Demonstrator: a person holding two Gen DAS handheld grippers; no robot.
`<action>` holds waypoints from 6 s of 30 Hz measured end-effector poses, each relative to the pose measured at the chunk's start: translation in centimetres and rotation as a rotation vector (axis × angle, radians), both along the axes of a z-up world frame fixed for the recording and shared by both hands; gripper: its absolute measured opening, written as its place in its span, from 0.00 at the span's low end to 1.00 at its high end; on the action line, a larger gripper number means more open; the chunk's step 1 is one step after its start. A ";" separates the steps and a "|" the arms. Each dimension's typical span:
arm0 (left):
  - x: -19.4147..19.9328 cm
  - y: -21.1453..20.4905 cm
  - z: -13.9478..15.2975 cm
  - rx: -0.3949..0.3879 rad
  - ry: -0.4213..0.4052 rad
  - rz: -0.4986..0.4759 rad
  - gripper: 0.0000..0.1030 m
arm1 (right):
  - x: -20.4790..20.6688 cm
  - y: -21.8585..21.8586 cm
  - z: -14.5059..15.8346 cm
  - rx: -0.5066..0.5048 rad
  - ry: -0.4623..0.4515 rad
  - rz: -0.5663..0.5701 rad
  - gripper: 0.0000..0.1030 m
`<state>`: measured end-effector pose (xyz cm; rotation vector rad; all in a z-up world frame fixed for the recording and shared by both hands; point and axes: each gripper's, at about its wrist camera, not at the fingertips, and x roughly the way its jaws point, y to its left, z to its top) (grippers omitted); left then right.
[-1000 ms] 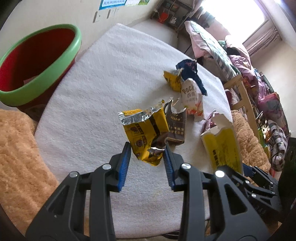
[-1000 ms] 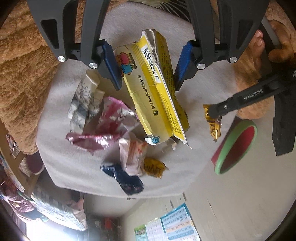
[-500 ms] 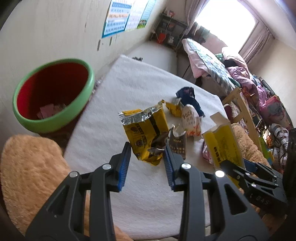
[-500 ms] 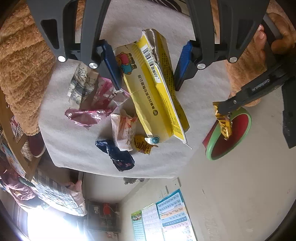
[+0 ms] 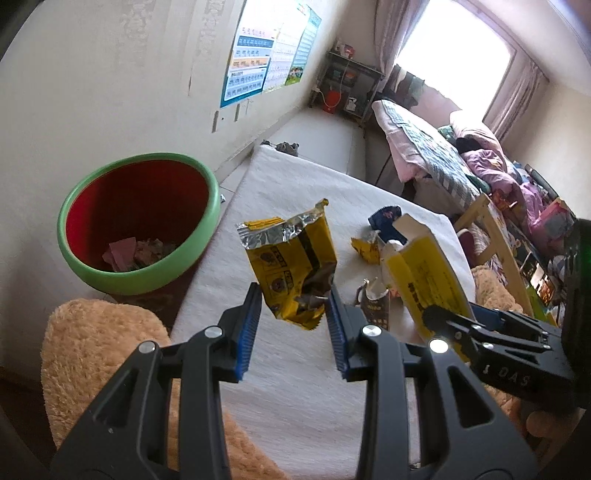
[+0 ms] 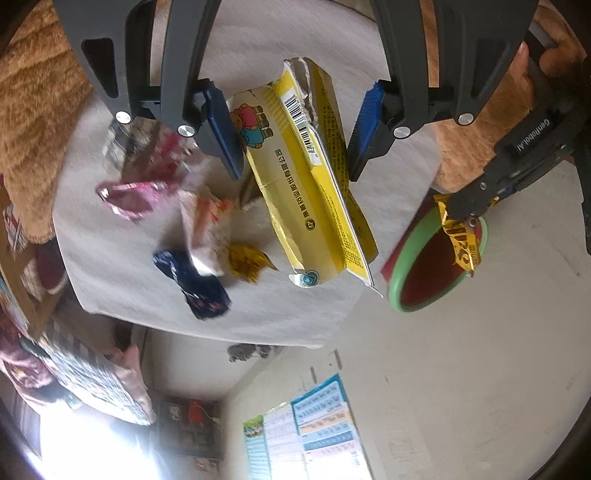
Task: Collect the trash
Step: 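Carry the yellow wrapper and yellow box over the red bin, then open both tools to drop the wrapper and box into the bin, then return the left tool to the table while the right grasps the white patterned paper cup, then move the left tool down to the dark brown box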
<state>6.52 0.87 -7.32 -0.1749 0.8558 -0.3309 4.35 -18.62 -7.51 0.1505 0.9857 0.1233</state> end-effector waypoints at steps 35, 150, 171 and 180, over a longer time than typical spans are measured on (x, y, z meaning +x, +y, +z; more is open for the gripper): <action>4.4 10.6 -1.5 -0.072 0.065 0.221 0.32 | 5.9 6.2 -2.1 0.029 0.085 0.095 0.54; 5.4 -15.7 -9.5 0.303 0.207 -0.258 0.72 | -2.8 -12.7 -8.7 0.260 0.294 -0.336 0.41; 3.7 -13.6 -7.6 0.186 0.229 -0.291 0.49 | -2.8 -12.8 -8.8 0.265 0.288 -0.346 0.42; 4.1 -16.2 -9.7 0.241 0.245 -0.314 0.75 | -3.3 -13.2 -8.6 0.284 0.273 -0.348 0.42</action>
